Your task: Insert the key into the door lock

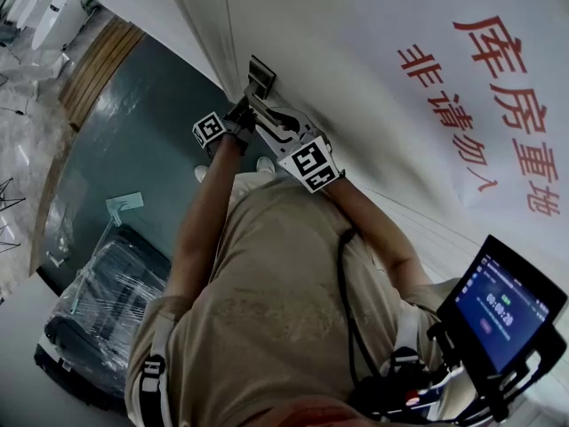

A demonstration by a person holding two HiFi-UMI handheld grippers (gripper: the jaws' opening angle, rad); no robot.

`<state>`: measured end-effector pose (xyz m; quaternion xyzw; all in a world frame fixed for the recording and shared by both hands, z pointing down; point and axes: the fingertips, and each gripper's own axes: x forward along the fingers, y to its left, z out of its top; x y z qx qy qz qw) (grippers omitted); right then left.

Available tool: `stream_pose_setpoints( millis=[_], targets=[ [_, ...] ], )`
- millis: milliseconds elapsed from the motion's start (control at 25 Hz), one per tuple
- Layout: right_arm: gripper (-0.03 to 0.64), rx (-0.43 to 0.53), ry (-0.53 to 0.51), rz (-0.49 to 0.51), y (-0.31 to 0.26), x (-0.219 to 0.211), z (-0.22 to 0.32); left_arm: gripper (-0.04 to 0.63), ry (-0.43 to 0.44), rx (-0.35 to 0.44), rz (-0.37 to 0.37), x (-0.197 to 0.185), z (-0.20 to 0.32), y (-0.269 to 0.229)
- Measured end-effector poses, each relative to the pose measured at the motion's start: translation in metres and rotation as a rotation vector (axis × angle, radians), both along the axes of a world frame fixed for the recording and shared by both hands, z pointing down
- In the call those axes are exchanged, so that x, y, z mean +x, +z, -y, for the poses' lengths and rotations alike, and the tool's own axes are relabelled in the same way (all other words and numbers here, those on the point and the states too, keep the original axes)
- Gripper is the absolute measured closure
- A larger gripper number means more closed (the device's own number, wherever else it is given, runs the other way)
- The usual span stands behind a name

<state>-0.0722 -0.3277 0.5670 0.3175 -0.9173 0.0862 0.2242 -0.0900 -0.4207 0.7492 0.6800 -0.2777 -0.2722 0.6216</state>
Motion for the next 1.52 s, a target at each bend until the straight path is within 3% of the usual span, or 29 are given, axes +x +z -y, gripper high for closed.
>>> stream_pose_setpoints(
  millis=[160,240,320,440,520,840,1000,1080,1320,1520],
  targets=[
    [0.477,0.003,0.010,0.009,-0.003,0.004,-0.004,0.558,0.036,-0.005,-0.074,0.007,0.000,-0.010],
    [0.477,0.003,0.013,0.015,-0.005,0.007,-0.005,0.521,0.047,0.007,-0.057,0.005,-0.003,-0.010],
    [0.477,0.003,0.015,0.019,-0.005,0.011,-0.005,0.474,0.009,0.000,-0.030,-0.009,-0.009,-0.003],
    [0.477,0.002,0.008,0.020,-0.003,0.013,-0.005,0.465,-0.098,-0.036,-0.064,-0.039,-0.029,0.003],
    [0.477,0.001,-0.008,0.020,0.000,0.012,-0.006,0.466,-0.141,-0.031,-0.044,-0.054,-0.047,0.004],
    [0.477,0.027,-0.085,0.044,0.004,-0.021,-0.011,0.465,-0.249,0.077,0.240,-0.117,-0.101,-0.028],
    [0.477,0.046,-0.110,0.075,-0.007,-0.051,-0.013,0.444,-0.335,0.155,0.517,-0.163,-0.120,-0.059],
    [0.477,0.052,-0.131,0.097,-0.013,-0.070,-0.017,0.443,-0.387,0.181,0.615,-0.189,-0.132,-0.078],
    [0.477,0.067,-0.183,0.128,-0.030,-0.115,-0.042,0.436,-0.488,0.214,0.749,-0.246,-0.181,-0.114],
    [0.477,0.080,-0.237,0.139,-0.039,-0.144,-0.076,0.422,-0.587,0.161,0.765,-0.289,-0.247,-0.110]
  ],
)
